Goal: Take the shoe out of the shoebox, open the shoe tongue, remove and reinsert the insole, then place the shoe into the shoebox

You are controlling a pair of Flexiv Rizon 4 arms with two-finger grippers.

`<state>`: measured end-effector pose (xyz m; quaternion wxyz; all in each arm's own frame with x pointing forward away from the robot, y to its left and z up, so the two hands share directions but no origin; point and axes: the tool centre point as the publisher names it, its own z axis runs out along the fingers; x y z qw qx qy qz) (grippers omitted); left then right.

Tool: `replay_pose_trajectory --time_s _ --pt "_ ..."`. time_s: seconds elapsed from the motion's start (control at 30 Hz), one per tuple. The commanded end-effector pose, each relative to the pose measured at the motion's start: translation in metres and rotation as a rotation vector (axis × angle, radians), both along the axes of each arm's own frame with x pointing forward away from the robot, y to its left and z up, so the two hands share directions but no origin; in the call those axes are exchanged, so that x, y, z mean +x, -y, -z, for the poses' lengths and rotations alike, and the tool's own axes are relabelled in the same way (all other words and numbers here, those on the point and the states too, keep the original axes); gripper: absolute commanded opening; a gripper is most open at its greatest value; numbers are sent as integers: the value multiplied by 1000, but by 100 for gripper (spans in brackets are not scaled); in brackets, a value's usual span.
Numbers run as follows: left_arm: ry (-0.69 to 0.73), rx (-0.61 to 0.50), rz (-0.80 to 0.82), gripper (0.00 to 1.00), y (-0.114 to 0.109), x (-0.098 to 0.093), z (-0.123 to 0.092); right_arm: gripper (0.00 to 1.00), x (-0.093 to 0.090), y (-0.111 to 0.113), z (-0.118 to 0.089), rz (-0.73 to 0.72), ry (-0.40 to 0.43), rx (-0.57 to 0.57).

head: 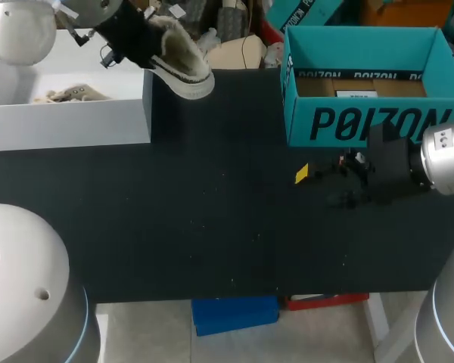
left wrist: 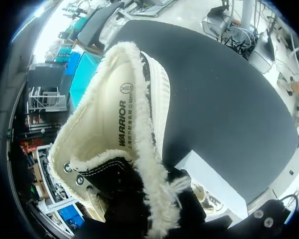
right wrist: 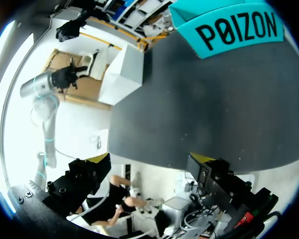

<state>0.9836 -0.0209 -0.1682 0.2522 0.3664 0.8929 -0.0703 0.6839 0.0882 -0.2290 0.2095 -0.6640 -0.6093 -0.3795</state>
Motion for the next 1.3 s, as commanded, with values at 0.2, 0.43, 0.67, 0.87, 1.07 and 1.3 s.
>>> replay_pose_trajectory --time_s 0.2,0.43,0.67,0.87,1.07,1.3 --pt "78 -126 -282 0 -73 -11 -8 100 0 -1 0 1 -1 -2" --pt "54 -118 -358 0 -105 -8 5 100 0 -1 0 1 -1 -2" --pt "43 -107 -370 0 -113 -11 9 100 0 -1 0 1 -1 -2" --pt "43 -107 -370 0 -113 -11 9 100 0 -1 0 1 -1 -2" --pt "43 -107 -370 0 -113 -11 9 100 0 -1 0 1 -1 -2" --pt "20 -92 -380 0 -112 -9 11 100 0 -1 0 1 -1 -2"
